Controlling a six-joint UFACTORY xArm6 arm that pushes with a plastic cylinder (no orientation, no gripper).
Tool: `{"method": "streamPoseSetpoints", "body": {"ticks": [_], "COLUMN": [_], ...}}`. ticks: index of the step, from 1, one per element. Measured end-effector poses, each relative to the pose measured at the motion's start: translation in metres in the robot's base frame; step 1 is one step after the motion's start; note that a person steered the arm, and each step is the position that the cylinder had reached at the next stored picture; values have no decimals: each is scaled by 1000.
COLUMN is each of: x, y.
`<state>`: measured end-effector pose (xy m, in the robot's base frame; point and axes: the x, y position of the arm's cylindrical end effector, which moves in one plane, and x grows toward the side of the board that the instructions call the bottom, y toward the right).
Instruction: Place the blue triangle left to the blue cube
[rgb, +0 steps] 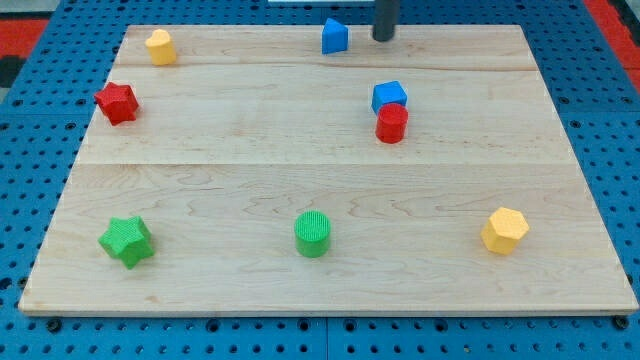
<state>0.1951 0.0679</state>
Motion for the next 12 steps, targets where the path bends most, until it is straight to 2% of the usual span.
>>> {"method": "streamPoseSetpoints", "body": {"ticks": [1,2,3,4,5,6,7,8,9,10,11,12], "x": [-2,2,26,58,52,22,49,137,159,110,49,51], "y": [-26,-118,-120,-97,-100,-100,-83,-90,-73,-126,-122,-67]}}
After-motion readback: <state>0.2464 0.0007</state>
